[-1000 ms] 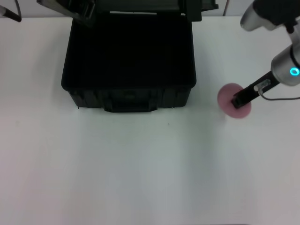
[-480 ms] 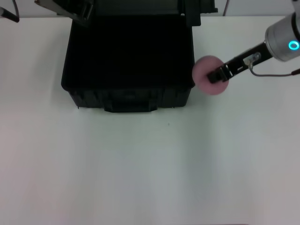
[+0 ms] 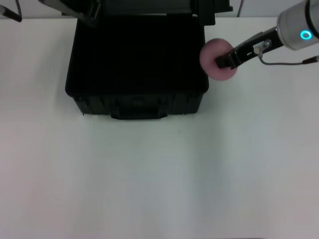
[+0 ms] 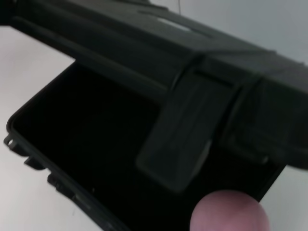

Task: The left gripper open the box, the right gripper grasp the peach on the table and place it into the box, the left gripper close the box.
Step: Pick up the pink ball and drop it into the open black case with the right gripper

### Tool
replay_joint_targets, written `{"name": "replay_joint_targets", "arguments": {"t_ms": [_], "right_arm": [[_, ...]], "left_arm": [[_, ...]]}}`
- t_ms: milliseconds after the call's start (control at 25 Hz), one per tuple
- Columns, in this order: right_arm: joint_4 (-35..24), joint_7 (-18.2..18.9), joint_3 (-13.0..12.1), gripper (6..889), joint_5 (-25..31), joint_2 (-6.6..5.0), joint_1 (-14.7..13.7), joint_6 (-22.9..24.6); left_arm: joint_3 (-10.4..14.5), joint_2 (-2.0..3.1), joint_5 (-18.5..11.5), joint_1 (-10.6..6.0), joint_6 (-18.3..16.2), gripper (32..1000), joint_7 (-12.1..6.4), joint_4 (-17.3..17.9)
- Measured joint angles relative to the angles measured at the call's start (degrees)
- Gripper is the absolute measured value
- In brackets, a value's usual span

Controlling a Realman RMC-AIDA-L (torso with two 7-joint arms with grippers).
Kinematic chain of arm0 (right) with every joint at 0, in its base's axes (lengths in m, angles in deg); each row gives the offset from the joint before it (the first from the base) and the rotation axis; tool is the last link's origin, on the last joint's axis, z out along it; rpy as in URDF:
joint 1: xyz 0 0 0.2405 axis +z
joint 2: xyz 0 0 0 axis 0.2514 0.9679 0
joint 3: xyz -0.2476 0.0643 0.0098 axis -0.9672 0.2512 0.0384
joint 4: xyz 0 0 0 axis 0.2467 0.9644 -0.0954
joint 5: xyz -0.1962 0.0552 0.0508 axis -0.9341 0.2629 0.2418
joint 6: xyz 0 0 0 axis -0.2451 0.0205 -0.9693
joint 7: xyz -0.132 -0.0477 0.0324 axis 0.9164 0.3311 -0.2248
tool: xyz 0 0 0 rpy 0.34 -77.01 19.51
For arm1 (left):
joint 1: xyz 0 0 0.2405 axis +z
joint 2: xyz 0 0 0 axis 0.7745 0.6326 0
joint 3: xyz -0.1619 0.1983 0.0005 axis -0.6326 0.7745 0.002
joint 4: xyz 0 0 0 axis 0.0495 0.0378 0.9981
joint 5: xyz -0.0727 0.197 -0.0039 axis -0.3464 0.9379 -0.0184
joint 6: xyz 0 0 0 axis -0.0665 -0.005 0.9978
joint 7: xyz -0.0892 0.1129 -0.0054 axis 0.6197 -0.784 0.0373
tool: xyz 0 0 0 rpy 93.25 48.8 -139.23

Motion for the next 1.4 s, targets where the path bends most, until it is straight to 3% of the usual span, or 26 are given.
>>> {"name": "replay_joint_targets", "arguments": {"t_ms": [400,720,1120,1400], "right_arm": [[8.65,3.97,-0.97,83,4.23,0.21,3.29,-7.5],[11.26,4.53,-5.78,89,8.47,0.32,3.43,-13.97],[15.23,6.18,-8.53,96,12.65,0.48,3.52,-19.59],[15.67,6.54,-8.89,101,13.15,0.53,3.58,-21.56]], "left_arm": [[0.01,-0.03,-0.09,-0.11,0.01,33,-0.09,-0.11],[0.01,-0.03,-0.12,-0.19,0.01,33,-0.21,-0.15],[0.01,-0.03,-0.21,-0.31,0.02,32,-0.19,-0.16],[0.01,-0.03,-0.32,-0.32,0.1,32,-0.18,-0.16]]}}
